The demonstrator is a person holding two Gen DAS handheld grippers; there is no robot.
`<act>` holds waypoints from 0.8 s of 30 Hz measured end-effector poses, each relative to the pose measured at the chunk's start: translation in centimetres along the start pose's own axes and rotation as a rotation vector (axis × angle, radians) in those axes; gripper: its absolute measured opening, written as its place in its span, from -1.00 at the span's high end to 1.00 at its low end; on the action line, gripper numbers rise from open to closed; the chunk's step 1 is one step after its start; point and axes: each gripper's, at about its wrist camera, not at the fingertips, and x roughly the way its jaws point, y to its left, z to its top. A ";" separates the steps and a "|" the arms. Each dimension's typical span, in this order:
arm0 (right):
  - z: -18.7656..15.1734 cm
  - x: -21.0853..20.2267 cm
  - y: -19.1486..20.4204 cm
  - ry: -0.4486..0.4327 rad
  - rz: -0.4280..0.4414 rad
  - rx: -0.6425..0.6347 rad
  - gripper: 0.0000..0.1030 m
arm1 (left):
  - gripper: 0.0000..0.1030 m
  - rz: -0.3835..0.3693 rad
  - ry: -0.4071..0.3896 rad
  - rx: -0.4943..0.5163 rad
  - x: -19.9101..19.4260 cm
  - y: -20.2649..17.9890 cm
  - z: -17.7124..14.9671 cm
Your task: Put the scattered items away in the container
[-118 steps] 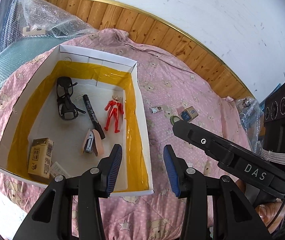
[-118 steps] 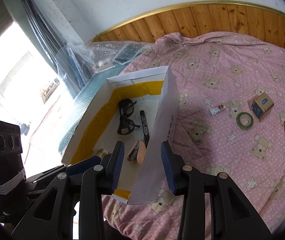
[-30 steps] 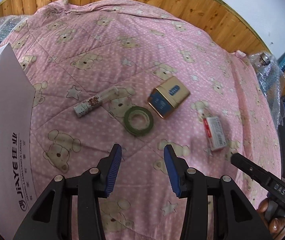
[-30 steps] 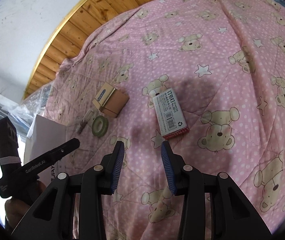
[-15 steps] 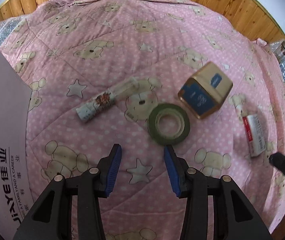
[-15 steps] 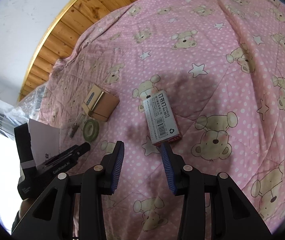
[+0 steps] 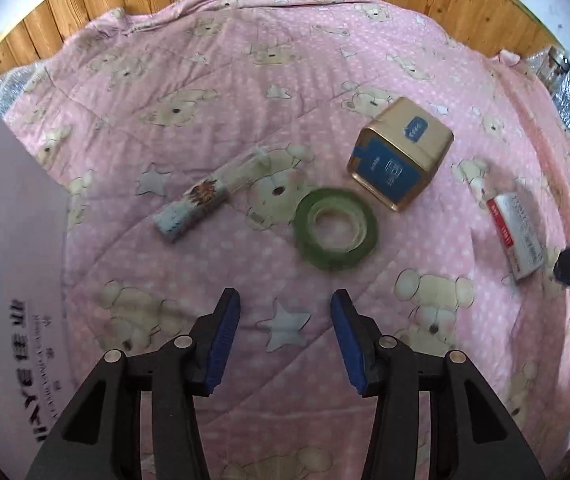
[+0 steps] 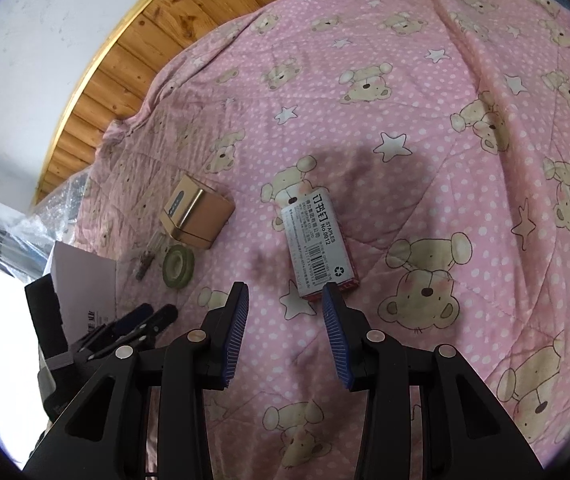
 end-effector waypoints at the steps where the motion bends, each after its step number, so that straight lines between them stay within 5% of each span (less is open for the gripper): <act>1: 0.0 0.0 -0.1 0.000 -0.002 0.000 0.19 | 0.05 -0.013 -0.006 -0.013 -0.4 0.3 -0.1; 7: 0.1 0.1 -0.1 0.002 0.002 -0.001 0.19 | -0.04 -0.074 -0.093 -0.121 -1.1 1.8 2.3; 19: 0.0 0.9 -1.0 0.024 0.007 0.014 0.19 | -0.06 0.056 -0.093 0.063 0.4 -0.3 -1.5; 24: 0.1 0.8 -0.9 0.024 0.010 0.004 0.19 | -0.06 0.017 -0.127 0.127 -0.5 -0.9 -1.6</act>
